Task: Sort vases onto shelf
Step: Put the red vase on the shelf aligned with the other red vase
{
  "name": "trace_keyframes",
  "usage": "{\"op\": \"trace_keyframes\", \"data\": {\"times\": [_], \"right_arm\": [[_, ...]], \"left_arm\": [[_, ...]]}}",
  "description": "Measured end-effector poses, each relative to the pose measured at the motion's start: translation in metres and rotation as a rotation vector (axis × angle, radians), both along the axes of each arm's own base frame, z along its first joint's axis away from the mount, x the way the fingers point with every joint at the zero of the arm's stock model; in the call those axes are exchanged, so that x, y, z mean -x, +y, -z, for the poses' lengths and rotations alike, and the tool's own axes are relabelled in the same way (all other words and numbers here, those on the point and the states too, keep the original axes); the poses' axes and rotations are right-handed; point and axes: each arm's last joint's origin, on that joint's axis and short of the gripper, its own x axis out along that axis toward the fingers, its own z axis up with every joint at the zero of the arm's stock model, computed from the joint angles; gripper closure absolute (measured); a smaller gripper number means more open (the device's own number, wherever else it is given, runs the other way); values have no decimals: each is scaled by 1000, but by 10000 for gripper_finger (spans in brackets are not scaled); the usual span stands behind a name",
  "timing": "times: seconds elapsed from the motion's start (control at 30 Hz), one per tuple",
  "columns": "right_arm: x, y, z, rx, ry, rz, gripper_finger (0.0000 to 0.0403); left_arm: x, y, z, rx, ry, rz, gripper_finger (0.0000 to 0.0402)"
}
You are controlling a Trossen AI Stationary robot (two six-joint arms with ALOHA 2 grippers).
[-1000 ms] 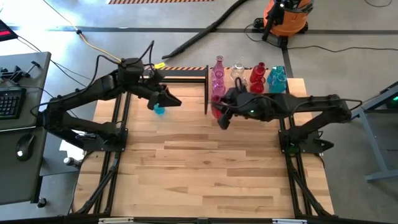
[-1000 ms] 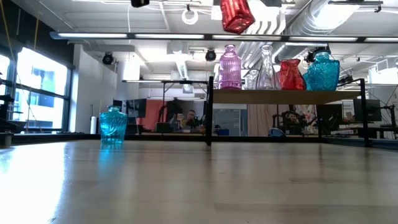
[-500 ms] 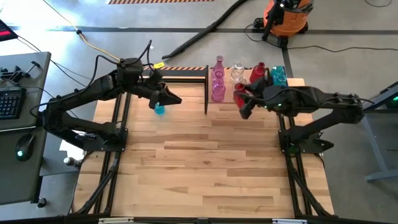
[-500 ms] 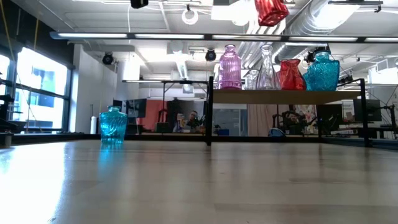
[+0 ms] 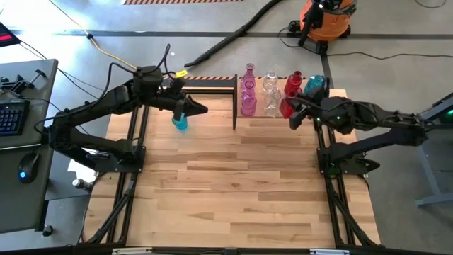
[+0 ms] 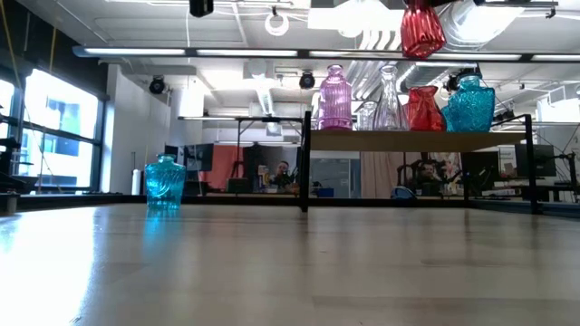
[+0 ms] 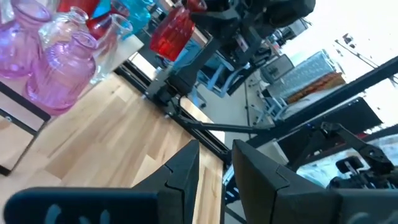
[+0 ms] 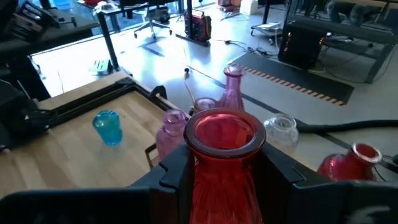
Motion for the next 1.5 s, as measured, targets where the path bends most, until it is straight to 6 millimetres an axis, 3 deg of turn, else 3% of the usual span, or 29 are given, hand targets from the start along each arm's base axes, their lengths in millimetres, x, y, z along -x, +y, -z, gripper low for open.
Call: {"op": "trace_keyframes", "data": {"times": [0.67, 1.27, 1.5], "right_arm": [[22, 6, 80, -18, -149, 116, 295], [38, 17, 95, 95, -102, 226, 295], [35, 17, 122, 86, -136, 305, 295]], "left_arm": [[0, 2, 0, -20, 5, -51, 314], [0, 3, 0, -29, 10, -114, 314], [0, 3, 0, -30, 11, -116, 314]]}}
